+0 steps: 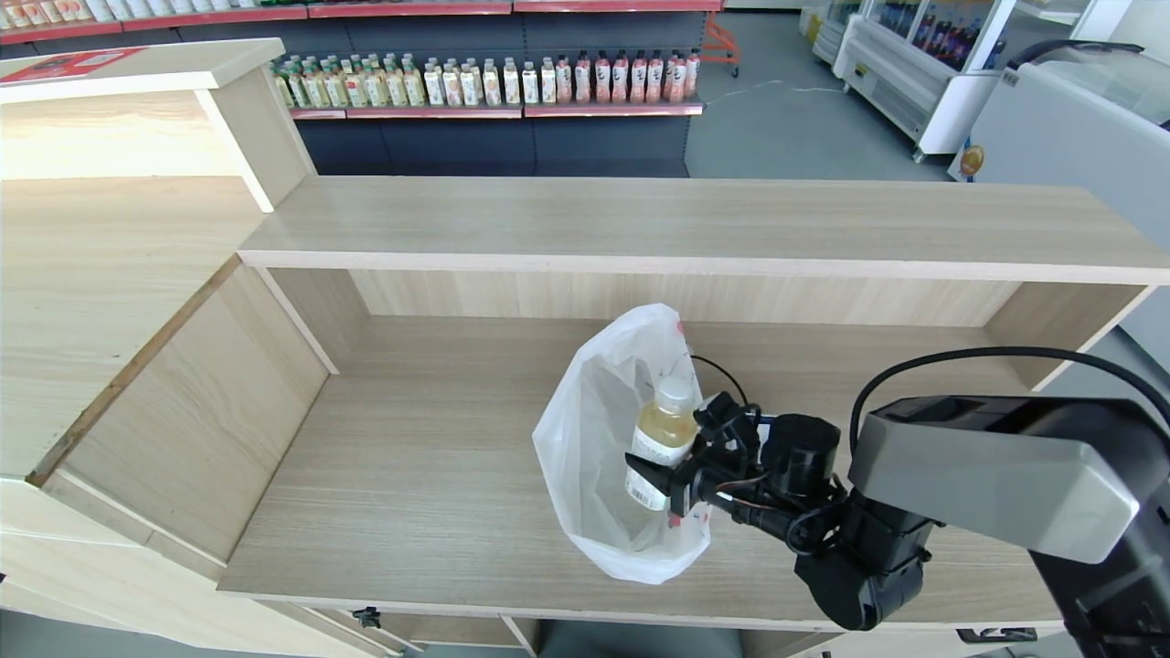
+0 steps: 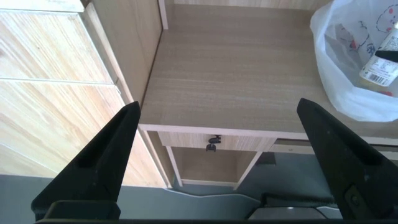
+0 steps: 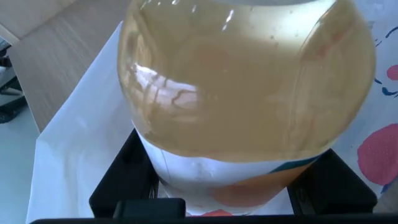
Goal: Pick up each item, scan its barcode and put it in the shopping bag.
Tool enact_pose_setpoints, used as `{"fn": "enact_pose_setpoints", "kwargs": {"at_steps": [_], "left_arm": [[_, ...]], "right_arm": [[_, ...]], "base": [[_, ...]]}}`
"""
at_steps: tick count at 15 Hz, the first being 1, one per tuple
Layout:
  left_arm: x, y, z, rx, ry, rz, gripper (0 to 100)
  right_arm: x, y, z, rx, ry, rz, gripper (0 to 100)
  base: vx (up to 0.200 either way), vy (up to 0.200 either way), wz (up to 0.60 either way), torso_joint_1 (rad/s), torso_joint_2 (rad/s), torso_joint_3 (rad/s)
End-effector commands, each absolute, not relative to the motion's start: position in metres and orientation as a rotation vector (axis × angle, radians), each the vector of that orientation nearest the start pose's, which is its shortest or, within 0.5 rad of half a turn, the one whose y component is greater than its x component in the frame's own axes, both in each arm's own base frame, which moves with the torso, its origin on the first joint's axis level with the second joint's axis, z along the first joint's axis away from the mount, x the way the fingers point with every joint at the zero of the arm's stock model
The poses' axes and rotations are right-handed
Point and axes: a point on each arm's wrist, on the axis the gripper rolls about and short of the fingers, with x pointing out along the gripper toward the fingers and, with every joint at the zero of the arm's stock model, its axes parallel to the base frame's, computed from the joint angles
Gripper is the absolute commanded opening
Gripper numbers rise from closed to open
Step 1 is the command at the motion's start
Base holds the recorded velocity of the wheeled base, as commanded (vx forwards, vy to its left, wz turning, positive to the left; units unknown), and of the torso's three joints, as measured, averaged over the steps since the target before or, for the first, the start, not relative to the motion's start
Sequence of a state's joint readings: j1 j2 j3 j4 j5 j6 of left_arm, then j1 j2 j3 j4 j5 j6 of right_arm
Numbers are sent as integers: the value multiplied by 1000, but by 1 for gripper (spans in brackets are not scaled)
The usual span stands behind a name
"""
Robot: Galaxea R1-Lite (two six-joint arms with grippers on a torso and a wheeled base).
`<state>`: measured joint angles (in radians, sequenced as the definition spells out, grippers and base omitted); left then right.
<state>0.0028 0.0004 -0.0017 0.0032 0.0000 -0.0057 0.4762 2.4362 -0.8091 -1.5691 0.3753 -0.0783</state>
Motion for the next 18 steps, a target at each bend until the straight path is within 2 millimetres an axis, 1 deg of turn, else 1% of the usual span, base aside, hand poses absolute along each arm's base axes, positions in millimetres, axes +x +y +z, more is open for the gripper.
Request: {"fn": "enact_pose_setpoints", "kwargs": {"at_steps": [1,2,4,6,8,10,11,12,14,15,16,17,18], "left_arm": [[-23,0,76,-6,2,3,100],[-23,0,76,-6,2,3,100],[-23,0,76,-6,2,3,100],[-23,0,76,-6,2,3,100],[-23,0,76,-6,2,3,100],[-23,0,76,-6,2,3,100],[-23,0,76,-6,2,3,100],[-23,0,76,-6,2,3,100],[-23,0,76,-6,2,3,100],[-23,0,76,-6,2,3,100],[-23,0,76,-6,2,3,100],[-23,0,76,-6,2,3,100],[-23,0,76,-6,2,3,100]], "right_arm": [[351,191,-1,-86,37,854,0],[351,191,-2,-86,37,854,100],[351,190,-2,-93,34,855,100],[351,190,5,-81,22,855,100],[348,189,30,-17,-9,853,100],[338,184,63,83,-32,853,100],[328,178,80,147,-25,856,100],[313,170,103,203,-40,861,100],[284,151,136,221,1,824,100],[267,137,148,221,25,781,100],[254,121,152,212,66,737,100],[246,105,154,194,84,686,100],[237,91,161,187,62,639,100]], "base": [[0,0,0,0,0,0],[0,0,0,0,0,0],[0,0,0,0,0,0],[0,0,0,0,0,0],[0,0,0,0,0,0],[0,0,0,0,0,0],[0,0,0,0,0,0],[0,0,0,0,0,0],[0,0,0,0,0,0],[0,0,0,0,0,0],[0,0,0,0,0,0],[0,0,0,0,0,0],[0,0,0,0,0,0]]}}
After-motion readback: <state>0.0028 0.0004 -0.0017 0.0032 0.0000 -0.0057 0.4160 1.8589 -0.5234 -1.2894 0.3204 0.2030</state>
